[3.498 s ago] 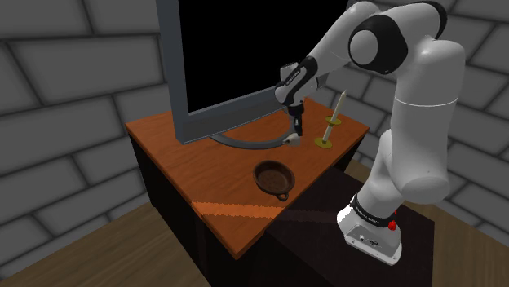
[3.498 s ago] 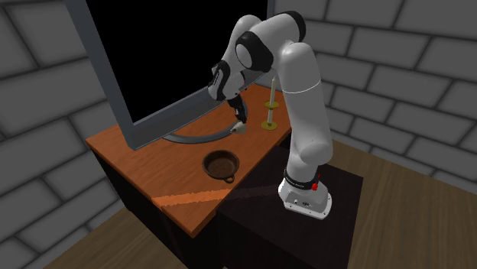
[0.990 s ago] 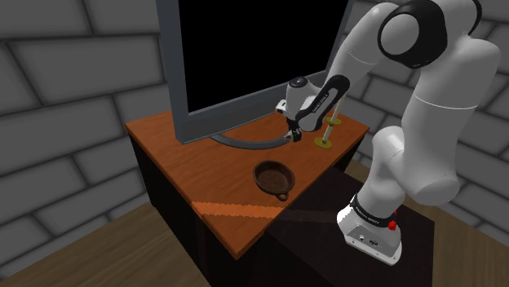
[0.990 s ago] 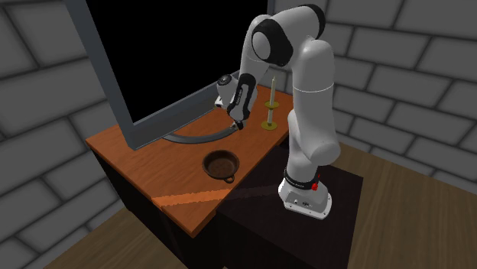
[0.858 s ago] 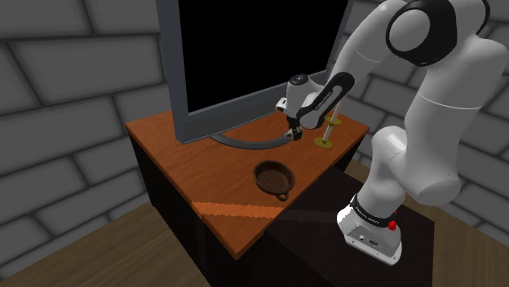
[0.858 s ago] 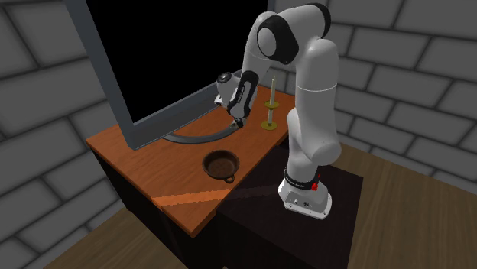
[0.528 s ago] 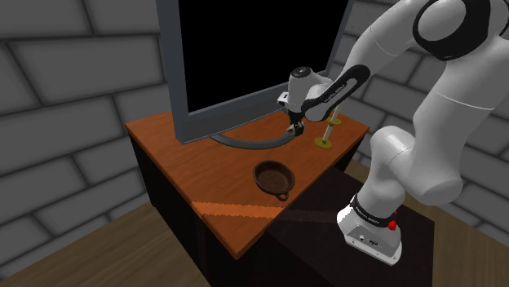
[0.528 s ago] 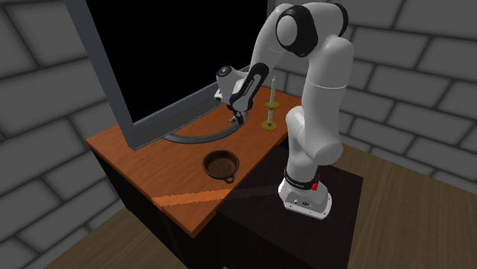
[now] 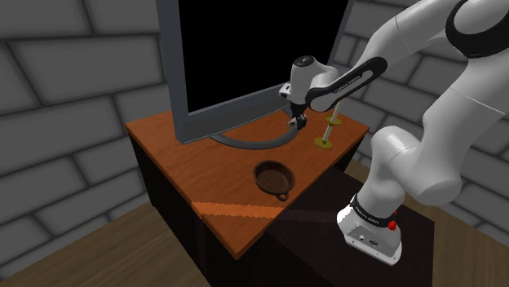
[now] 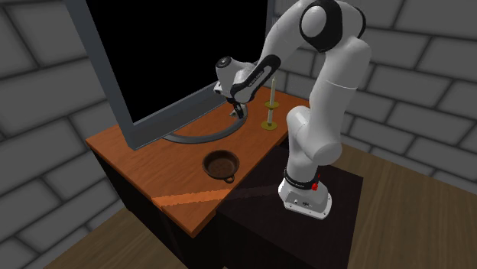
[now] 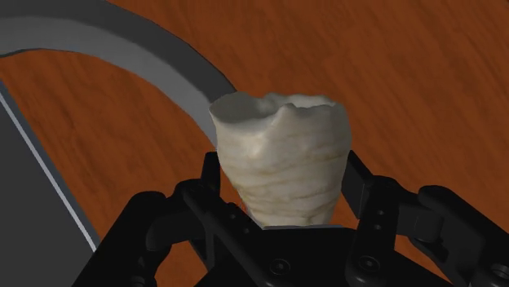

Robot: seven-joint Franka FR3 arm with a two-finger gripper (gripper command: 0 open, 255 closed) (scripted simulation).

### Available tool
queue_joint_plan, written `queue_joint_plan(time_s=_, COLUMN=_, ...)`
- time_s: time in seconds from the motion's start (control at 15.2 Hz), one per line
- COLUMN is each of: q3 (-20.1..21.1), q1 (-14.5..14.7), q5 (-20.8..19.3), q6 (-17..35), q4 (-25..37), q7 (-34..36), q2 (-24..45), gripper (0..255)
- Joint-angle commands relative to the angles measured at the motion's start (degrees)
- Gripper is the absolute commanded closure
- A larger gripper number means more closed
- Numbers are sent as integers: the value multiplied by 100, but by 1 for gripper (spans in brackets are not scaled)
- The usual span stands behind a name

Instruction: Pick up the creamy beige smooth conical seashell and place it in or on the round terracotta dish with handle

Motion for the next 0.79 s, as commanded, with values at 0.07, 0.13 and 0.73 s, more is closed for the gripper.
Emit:
queue_joint_plan(time_s=0.07, q3=471, q1=-118, q5=-220, q6=-468, q4=-175, q7=400, q2=-474, gripper=255)
queue_joint_plan(time_s=0.13, q3=647, q1=-132, q5=-259, q6=-591, q4=-272, q7=576, q2=-600, gripper=255)
queue_joint_plan(time_s=0.73, q3=1949, q1=230, q5=58, q6=-1421, q4=-892, q7=1922, q2=-1248, gripper=255)
